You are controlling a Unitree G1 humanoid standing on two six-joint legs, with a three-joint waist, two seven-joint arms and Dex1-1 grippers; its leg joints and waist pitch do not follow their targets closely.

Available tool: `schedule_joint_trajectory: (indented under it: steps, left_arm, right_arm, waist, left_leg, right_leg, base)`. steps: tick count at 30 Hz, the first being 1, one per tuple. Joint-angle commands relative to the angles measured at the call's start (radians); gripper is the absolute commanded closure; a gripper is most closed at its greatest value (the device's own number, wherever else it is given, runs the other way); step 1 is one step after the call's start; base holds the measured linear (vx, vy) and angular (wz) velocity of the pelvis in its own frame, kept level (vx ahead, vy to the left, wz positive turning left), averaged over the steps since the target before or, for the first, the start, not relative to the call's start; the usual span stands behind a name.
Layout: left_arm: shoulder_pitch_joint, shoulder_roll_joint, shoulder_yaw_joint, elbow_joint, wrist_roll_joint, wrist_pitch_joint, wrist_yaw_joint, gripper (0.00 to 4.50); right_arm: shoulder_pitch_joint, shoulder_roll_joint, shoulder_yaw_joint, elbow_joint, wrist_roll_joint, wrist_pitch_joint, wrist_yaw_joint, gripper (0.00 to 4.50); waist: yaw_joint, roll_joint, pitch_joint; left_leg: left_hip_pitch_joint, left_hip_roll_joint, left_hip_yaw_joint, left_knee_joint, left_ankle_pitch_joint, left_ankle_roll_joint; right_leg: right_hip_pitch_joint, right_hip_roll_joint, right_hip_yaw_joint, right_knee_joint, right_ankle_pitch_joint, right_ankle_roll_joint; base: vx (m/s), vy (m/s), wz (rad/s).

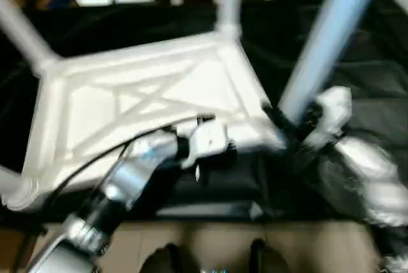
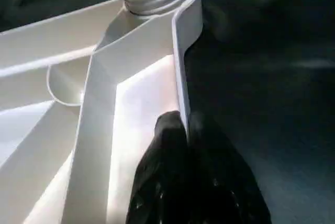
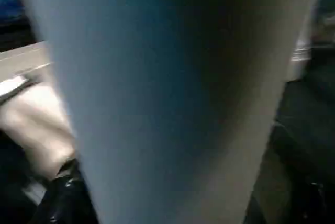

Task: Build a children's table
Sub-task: Rotate leg to tighten

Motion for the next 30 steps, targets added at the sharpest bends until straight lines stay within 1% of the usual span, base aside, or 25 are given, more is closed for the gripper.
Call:
schedule_joint_trajectory:
  steps: [1,2,3,4,5,6,7,8,9,10,11,13,15,18,20,22,23,24,27,28,30]
  left_arm:
    - [0.045,0.036,-0.009,-0.012,-0.034,0.003,-0.067,4.5]
    - [0.046,0.037,-0.009,-0.014,-0.036,0.002,-0.068,4.5]
    - [0.06,0.055,-0.01,-0.035,-0.05,-0.005,-0.087,4.5]
    - [0.063,0.058,-0.01,-0.039,-0.052,-0.008,-0.09,4.5]
    - [0.068,0.064,-0.01,-0.045,-0.055,-0.012,-0.094,4.5]
    - [0.071,0.068,-0.009,-0.043,-0.054,-0.021,-0.097,4.5]
    - [0.072,0.069,-0.009,-0.041,-0.053,-0.024,-0.098,4.5]
    - [0.073,0.071,-0.009,-0.036,-0.048,-0.032,-0.1,4.5]
    - [0.073,0.072,-0.009,-0.033,-0.046,-0.038,-0.102,4.5]
    - [0.073,0.072,-0.009,-0.033,-0.046,-0.038,-0.102,4.5]
    - [0.074,0.074,-0.009,-0.034,-0.046,-0.039,-0.104,4.5]
    - [0.075,0.075,-0.008,-0.042,-0.052,-0.031,-0.105,4.5]
    - [0.075,0.076,-0.011,-0.048,-0.056,-0.026,-0.104,4.5]
    - [0.077,0.076,-0.016,-0.051,-0.057,-0.026,-0.104,4.5]
    - [0.078,0.077,-0.016,-0.051,-0.057,-0.027,-0.104,4.5]
    - [0.079,0.076,-0.016,-0.051,-0.056,-0.026,-0.106,4.5]
    - [0.079,0.077,-0.016,-0.052,-0.055,-0.025,-0.107,4.5]
    - [0.079,0.077,-0.017,-0.052,-0.054,-0.025,-0.108,4.5]
    - [0.079,0.08,-0.018,-0.053,-0.051,-0.024,-0.108,4.5]
    - [0.079,0.08,-0.018,-0.052,-0.05,-0.025,-0.109,4.5]
    - [0.079,0.081,-0.018,-0.051,-0.049,-0.024,-0.11,4.5]
  right_arm:
    - [0.043,-0.049,-0.035,-0.051,0.046,0.044,0.086,1.07]
    - [0.044,-0.05,-0.036,-0.052,0.046,0.045,0.089,0.98]
    - [0.068,-0.076,-0.055,-0.061,0.049,0.042,0.117,0.86]
    - [0.073,-0.08,-0.06,-0.063,0.05,0.041,0.123,0.77]
    - [0.083,-0.09,-0.07,-0.066,0.055,0.042,0.133,0.77]
    - [0.092,-0.101,-0.082,-0.068,0.059,0.043,0.141,0.6]
    - [0.094,-0.103,-0.084,-0.069,0.06,0.044,0.142,0.52]
    - [0.103,-0.117,-0.082,-0.079,0.069,0.059,0.149,0.44]
    - [0.109,-0.128,-0.079,-0.088,0.076,0.071,0.154,0.36]
    - [0.109,-0.128,-0.079,-0.088,0.076,0.071,0.154,0.36]
    - [0.116,-0.136,-0.073,-0.102,0.079,0.086,0.159,0.36]
    - [0.118,-0.134,-0.063,-0.119,0.074,0.099,0.159,0.36]
    - [0.107,-0.118,-0.052,-0.119,0.068,0.096,0.151,0.36]
    - [0.09,-0.092,-0.04,-0.106,0.064,0.085,0.142,0.36]
    - [0.086,-0.084,-0.036,-0.103,0.067,0.089,0.145,0.7]
    - [0.083,-0.081,-0.031,-0.096,0.06,0.085,0.149,0.7]
    - [0.082,-0.079,-0.031,-0.095,0.062,0.09,0.151,0.76]
    - [0.082,-0.079,-0.031,-0.095,0.061,0.091,0.152,1.06]
    - [0.082,-0.079,-0.029,-0.095,0.055,0.097,0.159,1.12]
    - [0.084,-0.08,-0.029,-0.095,0.052,0.101,0.164,1.16]
    - [0.09,-0.083,-0.03,-0.092,0.048,0.1,0.17,1.46]
  waist:
    - [-0.001,-0.015,-0.073]
    - [-0.001,-0.015,-0.074]
    - [-0.003,-0.015,-0.076]
    - [-0.001,-0.016,-0.08]
    - [-0.002,-0.016,-0.079]
    - [-0.002,-0.013,-0.078]
    - [-0.003,-0.014,-0.076]
    - [-0.003,-0.014,-0.074]
    - [-0.003,-0.015,-0.072]
    - [-0.003,-0.015,-0.07]
    - [-0.004,-0.015,-0.068]
    - [-0.005,-0.016,-0.067]
    - [-0.008,-0.014,-0.067]
    - [-0.01,-0.015,-0.07]
    - [-0.009,-0.015,-0.07]
    - [-0.009,-0.016,-0.071]
    - [-0.009,-0.015,-0.071]
    - [-0.009,-0.015,-0.071]
    - [-0.01,-0.016,-0.071]
    - [-0.009,-0.013,-0.071]
    - [-0.01,-0.015,-0.071]
  left_leg:
    - [0.027,0.005,0.009,-0.057,-0.214,0.141]
    - [0.022,0.003,0.008,-0.055,-0.186,0.149]
    - [0.017,0.0,0.008,-0.051,-0.153,0.161]
    - [0.022,0.0,0.008,-0.047,-0.138,0.171]
    - [0.02,-0.001,0.008,-0.046,-0.13,0.177]
    - [0.02,-0.001,0.008,-0.046,-0.12,0.185]
    - [0.022,-0.001,0.01,-0.046,-0.128,0.186]
    - [0.021,-0.001,0.009,-0.047,-0.133,0.184]
    - [0.021,0.0,0.009,-0.048,-0.152,0.179]
    - [0.021,0.0,0.009,-0.051,-0.176,0.168]
    - [0.02,0.001,0.009,-0.052,-0.188,0.161]
    - [0.022,0.001,0.007,-0.056,-0.217,0.138]
    - [0.022,0.001,0.006,-0.057,-0.22,0.13]
    - [0.021,0.0,0.006,-0.054,-0.203,0.132]
    - [0.021,0.0,0.006,-0.054,-0.192,0.136]
    - [0.021,-0.001,0.007,-0.052,-0.179,0.143]
    - [0.021,-0.001,0.007,-0.052,-0.18,0.144]
    - [0.021,-0.001,0.007,-0.052,-0.182,0.144]
    - [0.021,-0.001,0.007,-0.052,-0.192,0.14]
    - [0.022,-0.001,0.007,-0.052,-0.197,0.139]
    - [0.021,-0.001,0.006,-0.053,-0.198,0.136]
  right_leg:
    - [0.051,0.02,-0.003,-0.037,-0.122,-0.225]
    - [0.054,0.019,-0.004,-0.032,-0.095,-0.231]
    - [0.055,0.02,-0.007,-0.028,-0.066,-0.239]
    - [0.055,0.02,-0.006,-0.025,-0.04,-0.247]
    - [0.057,0.02,-0.006,-0.024,-0.028,-0.251]
    - [0.057,0.019,-0.007,-0.024,-0.026,-0.256]
    - [0.057,0.018,-0.007,-0.026,-0.042,-0.255]
    - [0.058,0.018,-0.007,-0.027,-0.055,-0.253]
    - [0.059,0.016,-0.007,-0.03,-0.091,-0.247]
    - [0.058,0.015,-0.007,-0.034,-0.138,-0.236]
    - [0.057,0.014,-0.007,-0.036,-0.16,-0.23]
    - [0.056,0.013,-0.006,-0.041,-0.219,-0.211]
    - [0.053,0.014,-0.006,-0.041,-0.225,-0.204]
    - [0.053,0.015,-0.007,-0.038,-0.199,-0.207]
    - [0.054,0.016,-0.007,-0.037,-0.185,-0.21]
    - [0.055,0.016,-0.007,-0.034,-0.164,-0.216]
    - [0.055,0.016,-0.007,-0.035,-0.166,-0.216]
    - [0.055,0.016,-0.007,-0.035,-0.168,-0.216]
    - [0.055,0.016,-0.006,-0.036,-0.184,-0.215]
    - [0.054,0.016,-0.006,-0.036,-0.19,-0.214]
    - [0.055,0.015,-0.006,-0.036,-0.192,-0.213]
  base:
    - [0.095,-0.008,0.08]
    - [0.084,0.004,-0.02]
    - [0.069,0.009,-0.03]
    - [0.069,0.009,-0.03]
    - [0.055,0.006,0.0]
    - [0.0,0.0,0.0]
    - [0.0,0.0,0.0]
    - [0.0,0.0,0.0]
    - [0.0,0.0,0.0]
    - [0.0,0.0,0.0]
    - [0.0,0.0,0.0]
    - [0.0,0.0,0.0]
    - [0.0,0.0,0.0]
    - [0.0,0.0,0.0]
    - [0.0,0.0,0.0]
    - [0.0,0.0,0.0]
    - [0.0,0.0,0.0]
    - [0.0,0.0,0.0]
    - [0.0,0.0,0.0]
    - [0.0,0.0,0.0]
    - [0.0,0.0,0.0]
